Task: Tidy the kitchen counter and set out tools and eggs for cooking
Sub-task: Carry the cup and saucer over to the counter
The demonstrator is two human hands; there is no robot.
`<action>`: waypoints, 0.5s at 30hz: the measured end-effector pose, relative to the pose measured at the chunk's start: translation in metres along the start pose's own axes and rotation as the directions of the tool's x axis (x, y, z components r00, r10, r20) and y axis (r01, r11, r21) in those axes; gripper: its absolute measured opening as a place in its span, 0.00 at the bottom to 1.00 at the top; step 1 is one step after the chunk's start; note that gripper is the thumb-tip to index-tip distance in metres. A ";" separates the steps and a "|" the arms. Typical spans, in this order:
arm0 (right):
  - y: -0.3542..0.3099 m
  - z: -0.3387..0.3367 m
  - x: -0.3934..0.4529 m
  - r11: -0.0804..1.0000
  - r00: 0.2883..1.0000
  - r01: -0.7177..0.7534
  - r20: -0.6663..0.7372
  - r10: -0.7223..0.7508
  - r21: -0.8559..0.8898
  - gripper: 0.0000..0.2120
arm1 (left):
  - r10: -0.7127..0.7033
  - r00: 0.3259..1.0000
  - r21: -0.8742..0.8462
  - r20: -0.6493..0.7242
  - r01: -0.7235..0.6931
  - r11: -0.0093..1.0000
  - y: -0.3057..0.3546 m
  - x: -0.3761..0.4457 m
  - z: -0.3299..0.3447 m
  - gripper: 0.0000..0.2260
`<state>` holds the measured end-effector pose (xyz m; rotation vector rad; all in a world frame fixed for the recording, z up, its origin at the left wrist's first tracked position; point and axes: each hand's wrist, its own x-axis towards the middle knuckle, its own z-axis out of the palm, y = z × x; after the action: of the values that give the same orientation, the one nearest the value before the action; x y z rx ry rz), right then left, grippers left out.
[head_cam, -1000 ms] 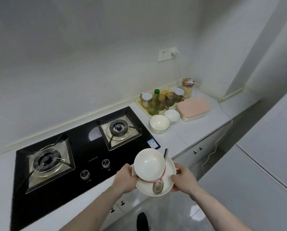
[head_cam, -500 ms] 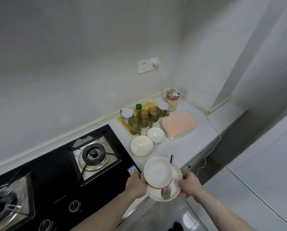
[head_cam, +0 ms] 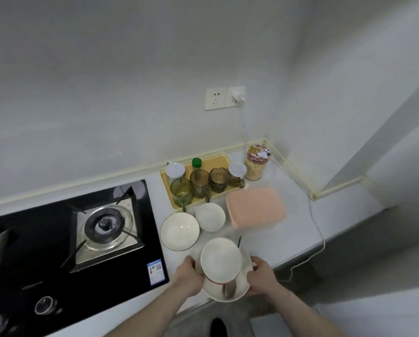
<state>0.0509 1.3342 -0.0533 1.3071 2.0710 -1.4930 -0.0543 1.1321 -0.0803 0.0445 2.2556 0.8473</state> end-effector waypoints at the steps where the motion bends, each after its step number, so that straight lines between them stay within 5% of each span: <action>1: 0.006 -0.003 0.014 1.000 1.000 -0.015 0.015 0.015 -0.011 0.21 | -0.016 1.000 -0.007 -0.011 0.016 1.000 0.002 0.004 0.007 0.10; 15: -0.015 -0.033 0.067 0.995 0.995 -0.096 0.033 0.095 0.025 0.22 | -0.092 0.991 -0.059 -0.096 0.086 0.995 0.042 0.022 0.038 0.06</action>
<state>0.0108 1.3959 -0.0742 1.3627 1.9469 -1.4954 -0.0552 1.1925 -0.0897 -0.1247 2.3056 0.8803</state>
